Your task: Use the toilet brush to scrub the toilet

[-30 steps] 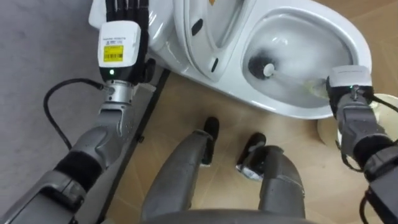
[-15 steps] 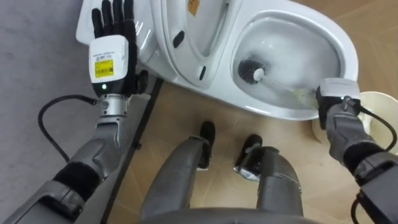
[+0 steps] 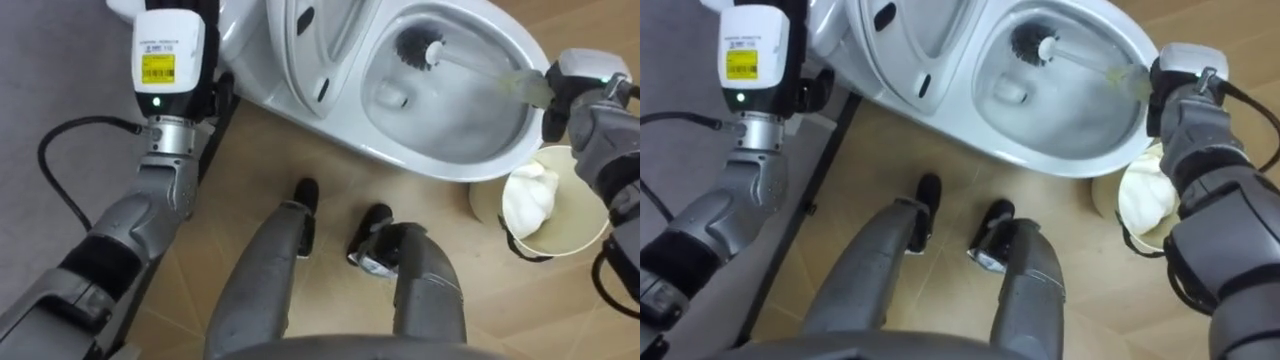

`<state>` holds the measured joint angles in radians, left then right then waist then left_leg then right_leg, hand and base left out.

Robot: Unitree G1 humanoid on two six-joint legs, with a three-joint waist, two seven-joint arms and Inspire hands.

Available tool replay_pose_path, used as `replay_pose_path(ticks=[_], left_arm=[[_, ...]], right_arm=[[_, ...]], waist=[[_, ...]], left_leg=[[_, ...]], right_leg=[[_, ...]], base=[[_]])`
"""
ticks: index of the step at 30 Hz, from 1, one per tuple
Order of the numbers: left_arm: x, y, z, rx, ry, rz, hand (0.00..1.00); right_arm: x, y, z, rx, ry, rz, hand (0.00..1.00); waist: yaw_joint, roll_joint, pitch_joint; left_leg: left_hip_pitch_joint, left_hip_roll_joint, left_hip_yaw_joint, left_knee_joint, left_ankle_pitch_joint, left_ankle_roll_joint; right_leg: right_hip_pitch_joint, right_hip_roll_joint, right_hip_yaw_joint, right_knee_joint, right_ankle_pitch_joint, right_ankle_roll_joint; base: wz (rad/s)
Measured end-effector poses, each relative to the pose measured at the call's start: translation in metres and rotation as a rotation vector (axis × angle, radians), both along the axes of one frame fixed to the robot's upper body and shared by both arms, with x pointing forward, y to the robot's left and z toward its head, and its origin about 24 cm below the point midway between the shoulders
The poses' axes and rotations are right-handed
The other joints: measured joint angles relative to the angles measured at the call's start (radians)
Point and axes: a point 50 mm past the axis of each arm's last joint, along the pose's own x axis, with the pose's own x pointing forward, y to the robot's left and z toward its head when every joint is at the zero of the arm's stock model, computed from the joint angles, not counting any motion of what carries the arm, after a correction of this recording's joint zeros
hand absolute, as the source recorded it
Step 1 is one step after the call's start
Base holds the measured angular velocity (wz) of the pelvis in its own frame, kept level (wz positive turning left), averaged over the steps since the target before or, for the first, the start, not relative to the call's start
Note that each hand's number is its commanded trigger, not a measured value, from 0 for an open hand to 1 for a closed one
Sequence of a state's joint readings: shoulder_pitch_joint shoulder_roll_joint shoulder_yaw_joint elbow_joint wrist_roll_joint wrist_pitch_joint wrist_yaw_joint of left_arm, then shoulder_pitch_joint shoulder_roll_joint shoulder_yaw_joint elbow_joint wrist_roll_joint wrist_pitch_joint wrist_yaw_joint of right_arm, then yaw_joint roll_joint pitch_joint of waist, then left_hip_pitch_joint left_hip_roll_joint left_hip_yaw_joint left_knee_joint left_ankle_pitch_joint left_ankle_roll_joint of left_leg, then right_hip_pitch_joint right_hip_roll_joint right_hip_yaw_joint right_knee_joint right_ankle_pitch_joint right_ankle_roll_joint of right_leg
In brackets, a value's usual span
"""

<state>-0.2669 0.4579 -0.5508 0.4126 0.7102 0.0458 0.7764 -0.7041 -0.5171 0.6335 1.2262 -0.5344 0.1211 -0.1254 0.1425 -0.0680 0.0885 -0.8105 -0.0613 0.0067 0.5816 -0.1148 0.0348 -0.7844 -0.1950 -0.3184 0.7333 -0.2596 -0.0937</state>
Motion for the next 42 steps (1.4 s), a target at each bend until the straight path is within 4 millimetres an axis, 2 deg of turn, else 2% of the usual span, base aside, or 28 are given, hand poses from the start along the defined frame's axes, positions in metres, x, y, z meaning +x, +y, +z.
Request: replay_pose_path(ticks=[4, 7, 11, 14, 16, 17, 19, 21, 24, 28, 29, 35, 37, 42], left_arm=[[0.002, -0.001, 0.001, 0.002, 0.013, -0.005, 0.00], [0.004, -0.003, -0.002, 0.009, 0.053, -0.013, 0.00], [0.003, -0.010, -0.011, 0.016, 0.129, -0.040, 0.00], [-0.002, -0.012, -0.018, 0.020, 0.147, -0.048, 0.00], [-0.003, -0.012, -0.021, 0.011, 0.153, -0.042, 0.00], [-0.006, -0.011, -0.024, 0.006, 0.167, -0.036, 0.00], [-0.011, -0.009, -0.031, 0.009, 0.193, -0.026, 0.00], [-0.020, -0.005, -0.040, 0.012, 0.234, -0.012, 0.00], [-0.029, -0.001, -0.049, 0.026, 0.270, 0.011, 0.00], [-0.040, 0.003, -0.062, 0.016, 0.324, 0.038, 0.00], [-0.043, 0.005, -0.064, 0.014, 0.336, 0.048, 0.00], [-0.055, 0.009, -0.077, 0.048, 0.432, 0.049, 0.00], [-0.060, 0.011, -0.079, 0.060, 0.449, 0.051, 0.00], [-0.081, 0.017, -0.090, 0.045, 0.509, 0.079, 0.00]], right_arm=[[0.000, 0.002, -0.001, 0.002, 0.011, 0.006, 1.00], [-0.005, 0.005, -0.010, 0.009, 0.048, 0.014, 1.00], [-0.017, 0.008, -0.026, -0.015, 0.112, 0.045, 1.00], [-0.034, 0.015, -0.048, -0.052, 0.196, 0.098, 1.00], [-0.045, 0.018, -0.061, -0.055, 0.243, 0.102, 1.00], [-0.053, 0.018, -0.068, -0.068, 0.262, 0.108, 1.00], [-0.062, 0.016, -0.074, -0.071, 0.278, 0.111, 1.00], [-0.076, 0.017, -0.084, -0.057, 0.304, 0.116, 1.00], [-0.094, 0.018, -0.096, -0.051, 0.336, 0.129, 1.00], [-0.111, 0.016, -0.106, -0.044, 0.367, 0.121, 1.00], [-0.116, 0.016, -0.109, -0.037, 0.378, 0.113, 1.00], [-0.147, 0.017, -0.127, -0.003, 0.459, 0.100, 1.00], [-0.155, 0.017, -0.131, 0.000, 0.481, 0.093, 1.00], [-0.179, 0.025, -0.144, 0.039, 0.529, 0.071, 1.00]], waist=[[0.003, 0.001, -0.0004], [0.006, 0.010, -0.0005], [0.033, 0.049, -0.0041], [0.059, 0.058, -0.0058], [0.062, 0.065, -0.0090], [0.056, 0.075, -0.0162], [0.049, 0.080, -0.0211], [0.037, 0.090, -0.0319], [0.023, 0.087, -0.0409], [0.003, 0.083, -0.0475], [0.000, 0.077, -0.0526], [-0.012, 0.054, -0.0635], [-0.012, 0.048, -0.0659], [-0.027, 0.037, -0.0752]], left_leg=[[0.001, -0.001, -0.003, 0.004, 0.000, 0.001], [0.028, -0.003, -0.015, 0.003, 0.000, 0.001], [0.062, 0.002, -0.023, -0.004, -0.009, 0.000], [0.073, 0.014, -0.012, -0.016, -0.007, 0.003], [0.088, 0.015, -0.011, -0.031, -0.006, 0.004], [0.098, 0.015, -0.010, -0.036, -0.007, 0.004], [0.125, 0.016, -0.008, -0.050, -0.009, 0.004], [0.161, 0.018, -0.008, -0.067, -0.010, 0.003], [0.203, 0.017, -0.008, -0.093, -0.013, 0.000], [0.260, 0.016, -0.009, -0.122, -0.015, -0.003], [0.274, 0.016, -0.007, -0.130, -0.015, -0.003], [0.410, 0.020, -0.013, -0.199, -0.016, -0.004], [0.443, 0.029, -0.012, -0.217, -0.016, -0.004], [0.545, 0.029, -0.014, -0.277, -0.016, -0.004]], right_leg=[[0.003, 0.000, 0.000, 0.000, 0.002, 0.002], [0.040, 0.001, -0.014, -0.011, 0.001, 0.005], [0.088, 0.013, -0.026, -0.044, 0.002, 0.018], [0.095, 0.023, -0.017, -0.062, 0.009, 0.017], [0.111, 0.027, -0.022, -0.080, 0.014, 0.013], [0.126, 0.030, -0.028, -0.092, 0.015, 0.013], [0.151, 0.031, -0.027, -0.104, 0.014, 0.015], [0.191, 0.037, -0.036, -0.131, 0.015, 0.015], [0.231, 0.040, -0.039, -0.151, 0.010, 0.017], [0.287, 0.045, -0.040, -0.178, 0.004, 0.024], [0.300, 0.047, -0.040, -0.185, 0.003, 0.025], [0.441, 0.070, -0.039, -0.271, 0.009, 0.040], [0.478, 0.078, -0.040, -0.300, 0.015, 0.044], [0.585, 0.093, -0.041, -0.375, 0.029, 0.055]], base=[[0.00], [0.10], [-0.01], [-0.12], [-0.07], [0.00], [0.00], [0.04], [0.01], [0.02], [0.00], [0.00], [0.00], [-0.01]])
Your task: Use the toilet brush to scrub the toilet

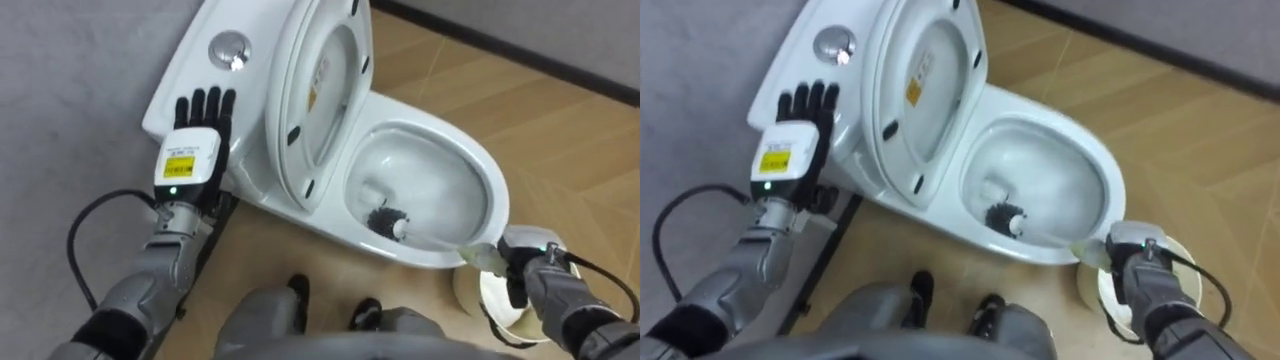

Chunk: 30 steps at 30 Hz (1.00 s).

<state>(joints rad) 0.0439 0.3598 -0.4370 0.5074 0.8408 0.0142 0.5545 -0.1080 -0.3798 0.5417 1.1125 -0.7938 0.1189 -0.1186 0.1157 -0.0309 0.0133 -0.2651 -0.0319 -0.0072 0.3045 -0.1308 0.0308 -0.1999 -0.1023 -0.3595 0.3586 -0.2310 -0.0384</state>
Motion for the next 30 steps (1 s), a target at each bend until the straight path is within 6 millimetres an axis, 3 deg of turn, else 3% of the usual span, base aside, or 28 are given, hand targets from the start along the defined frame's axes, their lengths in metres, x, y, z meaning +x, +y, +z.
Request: replay_pose_path(ticks=[9, 12, 15, 20, 30], left_arm=[[-0.028, 0.006, -0.007, -0.018, 0.084, 0.058, 0.00], [-0.043, 0.013, -0.011, 0.000, 0.121, 0.078, 0.00], [-0.057, 0.017, -0.013, 0.021, 0.146, 0.095, 0.00], [-0.063, 0.017, -0.016, 0.005, 0.169, 0.140, 0.00], [-0.062, 0.017, -0.001, -0.027, 0.130, 0.169, 0.00]], right_arm=[[-0.046, 0.007, -0.015, 0.060, 0.071, -0.086, 1.00], [-0.058, 0.008, -0.017, 0.071, 0.093, -0.107, 1.00], [-0.066, 0.010, -0.019, 0.085, 0.109, -0.145, 1.00], [-0.069, 0.008, -0.020, 0.093, 0.148, -0.174, 1.00], [-0.072, 0.004, -0.020, 0.100, 0.181, -0.218, 1.00]], waist=[[0.001, -0.004, -0.0106], [0.001, 0.003, -0.0180], [0.001, 0.006, -0.0198], [0.016, 0.014, -0.0118], [0.052, 0.017, -0.0111]], left_leg=[[0.137, 0.002, -0.003, -0.050, -0.006, -0.002], [0.164, 0.003, -0.004, -0.050, -0.018, -0.008], [0.180, 0.003, -0.011, -0.050, -0.018, -0.009], [0.213, 0.000, -0.043, -0.054, -0.019, -0.010], [0.223, -0.016, -0.115, -0.064, -0.019, -0.018]], right_leg=[[0.157, 0.022, -0.001, -0.103, 0.009, 0.011], [0.194, 0.035, -0.002, -0.138, 0.015, 0.011], [0.213, 0.033, -0.008, -0.140, 0.011, 0.010], [0.252, 0.032, -0.024, -0.148, 0.005, 0.013], [0.276, 0.026, -0.083, -0.139, -0.014, 0.014]], base=[[0.00], [0.00], [0.02], [0.12], [0.18]])
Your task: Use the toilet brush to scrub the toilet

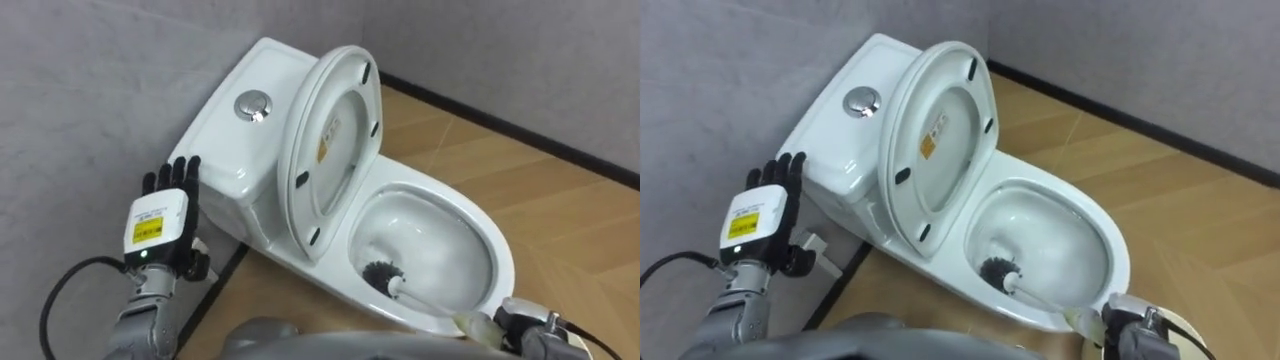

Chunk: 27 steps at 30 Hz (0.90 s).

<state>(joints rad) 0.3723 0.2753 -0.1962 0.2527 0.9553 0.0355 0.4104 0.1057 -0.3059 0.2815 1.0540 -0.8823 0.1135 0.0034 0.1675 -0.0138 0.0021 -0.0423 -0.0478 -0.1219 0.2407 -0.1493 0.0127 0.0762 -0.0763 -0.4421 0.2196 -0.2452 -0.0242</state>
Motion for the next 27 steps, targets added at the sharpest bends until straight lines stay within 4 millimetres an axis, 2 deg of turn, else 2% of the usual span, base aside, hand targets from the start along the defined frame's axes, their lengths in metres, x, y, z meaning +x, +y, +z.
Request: replay_pose_path(ticks=[5, 8, 10, 12, 15, 20, 23, 25, 27], left_arm=[[-0.005, 0.000, 0.000, -0.005, 0.010, 0.001, 0.00], [-0.007, 0.000, -0.003, -0.006, 0.042, 0.004, 0.00], [-0.013, 0.001, -0.006, -0.004, 0.070, 0.011, 0.00], [-0.020, 0.002, -0.011, -0.008, 0.121, 0.016, 0.00], [-0.028, 0.003, -0.017, -0.013, 0.173, 0.039, 0.00], [-0.051, 0.009, -0.040, -0.074, 0.343, 0.121, 0.00], [-0.061, 0.012, -0.049, -0.149, 0.431, 0.180, 0.00], [-0.074, 0.014, -0.057, -0.222, 0.504, 0.245, 0.00], [-0.094, 0.019, -0.070, -0.323, 0.600, 0.402, 0.00]], right_arm=[[-0.004, -0.001, -0.002, 0.006, 0.018, -0.038, 1.00], [-0.006, -0.004, -0.002, 0.000, 0.031, -0.058, 1.00], [-0.003, -0.005, -0.002, -0.007, 0.030, -0.069, 1.00], [-0.003, -0.005, -0.002, -0.004, 0.036, -0.077, 1.00], [-0.001, -0.005, -0.002, -0.005, 0.033, -0.076, 1.00], [-0.003, -0.006, -0.002, -0.002, 0.038, -0.082, 1.00], [-0.006, -0.006, -0.003, 0.021, 0.035, -0.149, 1.00], [-0.009, -0.006, -0.003, 0.038, 0.027, -0.198, 1.00], [-0.016, -0.006, -0.005, 0.062, 0.007, -0.272, 1.00]], waist=[[0.010, 0.005, -0.0028], [0.034, 0.010, -0.0033], [0.039, 0.014, -0.0035], [0.061, 0.014, -0.0020], [0.067, 0.017, -0.0022], [0.056, 0.017, -0.0006], [0.056, 0.018, 0.0006], [0.051, 0.018, 0.0006], [0.035, 0.016, 0.0002]], left_leg=[[-0.001, -0.004, -0.019, 0.002, 0.000, 0.000], [-0.008, -0.003, -0.020, 0.007, 0.000, -0.001], [-0.015, -0.003, -0.022, 0.015, 0.000, -0.001], [-0.015, -0.003, -0.022, 0.018, 0.000, -0.001], [-0.014, -0.003, -0.028, 0.019, 0.001, -0.002], [-0.001, -0.002, -0.034, 0.017, 0.001, -0.004], [-0.002, 0.000, -0.032, 0.016, 0.001, -0.005], [0.001, 0.000, -0.029, 0.014, 0.001, -0.005], [0.014, 0.001, -0.024, 0.000, 0.000, -0.005]], right_leg=[[0.016, 0.001, -0.025, -0.015, -0.001, 0.002], [0.012, 0.001, -0.028, -0.015, -0.004, 0.000], [0.010, 0.002, -0.030, -0.015, -0.006, -0.001], [0.010, 0.002, -0.028, -0.014, -0.010, -0.004], [0.011, 0.002, -0.031, -0.011, -0.016, -0.008], [0.029, 0.006, -0.032, -0.018, -0.020, -0.014], [0.025, 0.006, -0.027, -0.017, -0.023, -0.019], [0.027, 0.006, -0.026, -0.019, -0.023, -0.020], [0.031, 0.006, -0.019, -0.020, -0.024, -0.019]], base=[[0.12], [0.06], [0.03], [-0.02], [0.03], [0.00], [-0.07], [-0.06], [-0.08]])
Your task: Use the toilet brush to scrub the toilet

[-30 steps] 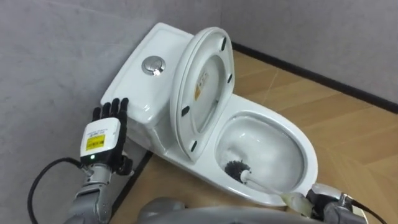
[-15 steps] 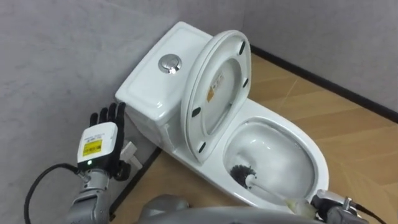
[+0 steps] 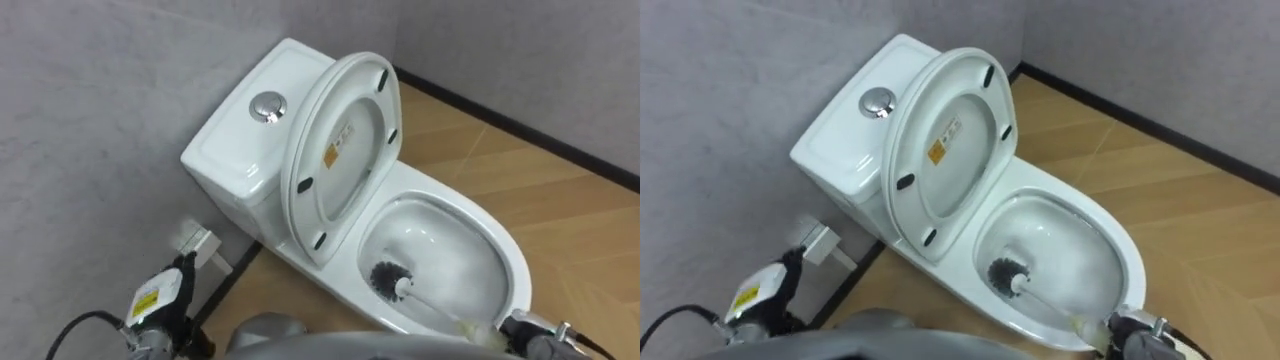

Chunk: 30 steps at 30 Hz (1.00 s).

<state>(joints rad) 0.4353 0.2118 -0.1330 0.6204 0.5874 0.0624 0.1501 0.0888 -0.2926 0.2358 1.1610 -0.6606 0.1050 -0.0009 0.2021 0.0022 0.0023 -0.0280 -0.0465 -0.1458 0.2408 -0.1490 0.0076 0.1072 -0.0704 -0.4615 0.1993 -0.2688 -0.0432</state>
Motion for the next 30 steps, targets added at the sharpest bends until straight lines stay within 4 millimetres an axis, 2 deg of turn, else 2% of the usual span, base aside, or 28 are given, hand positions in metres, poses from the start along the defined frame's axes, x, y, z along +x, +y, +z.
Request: replay_pose_path(ticks=[3, 5, 7, 9, 14, 18, 22, 24, 30], left_arm=[[-0.030, 0.009, -0.012, -0.081, 0.131, 0.225, 0.00], [-0.040, 0.014, -0.014, -0.106, 0.171, 0.312, 0.00], [-0.041, 0.018, -0.014, -0.124, 0.180, 0.338, 0.00], [-0.037, 0.017, -0.016, -0.158, 0.182, 0.366, 0.00], [-0.031, 0.013, -0.021, -0.182, 0.201, 0.372, 0.00], [-0.020, 0.016, -0.020, -0.176, 0.175, 0.379, 0.00], [-0.008, 0.018, -0.020, -0.155, 0.139, 0.377, 0.00], [0.004, 0.017, -0.019, -0.150, 0.108, 0.363, 0.00], [0.020, 0.016, -0.017, -0.147, 0.061, 0.352, 0.00]], right_arm=[[-0.005, 0.003, -0.002, 0.010, -0.005, -0.039, 1.00], [-0.009, 0.002, -0.002, 0.015, -0.005, -0.065, 1.00], [-0.014, 0.001, -0.002, 0.026, -0.014, -0.127, 1.00], [-0.016, 0.002, -0.003, 0.041, -0.041, -0.192, 1.00], [-0.020, 0.011, -0.005, 0.080, -0.106, -0.287, 1.00], [-0.021, 0.012, -0.004, 0.062, -0.179, -0.342, 1.00], [-0.023, 0.013, -0.001, 0.051, -0.236, -0.372, 1.00], [-0.019, 0.015, 0.001, 0.039, -0.289, -0.369, 1.00], [-0.017, 0.020, 0.003, 0.017, -0.348, -0.357, 1.00]], waist=[[-0.003, -0.002, -0.0001], [-0.013, -0.004, 0.0004], [-0.029, -0.006, 0.0011], [-0.046, -0.006, 0.0017], [-0.088, -0.010, 0.0021], [-0.127, -0.010, 0.0018], [-0.158, -0.009, 0.0020], [-0.190, -0.007, 0.0009], [-0.211, 0.000, -0.0030]], left_leg=[[0.026, 0.004, 0.041, -0.021, 0.000, 0.000], [0.031, 0.007, 0.041, -0.020, -0.001, -0.001], [0.030, 0.008, 0.044, -0.021, -0.004, -0.005], [0.036, 0.012, 0.081, -0.024, -0.004, -0.005], [0.076, 0.018, 0.118, -0.046, -0.004, -0.005], [0.098, 0.030, 0.174, -0.053, -0.007, -0.004], [0.105, 0.034, 0.201, -0.054, -0.018, -0.008], [0.101, 0.035, 0.217, -0.054, -0.019, -0.008], [0.111, 0.037, 0.258, -0.059, -0.020, -0.008]], right_leg=[[-0.001, 0.002, 0.046, 0.000, 0.000, 0.000], [0.001, 0.000, 0.055, 0.000, 0.000, 0.001], [0.000, 0.001, 0.054, 0.001, 0.001, 0.002], [0.001, 0.002, 0.069, 0.001, 0.002, 0.004], [0.016, 0.008, 0.121, 0.003, 0.002, 0.004], [0.011, 0.014, 0.172, 0.003, 0.008, 0.005], [0.007, 0.023, 0.209, 0.004, 0.012, 0.004], [-0.005, 0.025, 0.226, 0.005, 0.015, 0.005], [-0.018, 0.028, 0.275, 0.005, 0.024, 0.006]], base=[[-0.40], [-0.20], [0.00], [-0.11], [-0.27], [-0.33], [-0.31], [-0.21], [-0.26]])
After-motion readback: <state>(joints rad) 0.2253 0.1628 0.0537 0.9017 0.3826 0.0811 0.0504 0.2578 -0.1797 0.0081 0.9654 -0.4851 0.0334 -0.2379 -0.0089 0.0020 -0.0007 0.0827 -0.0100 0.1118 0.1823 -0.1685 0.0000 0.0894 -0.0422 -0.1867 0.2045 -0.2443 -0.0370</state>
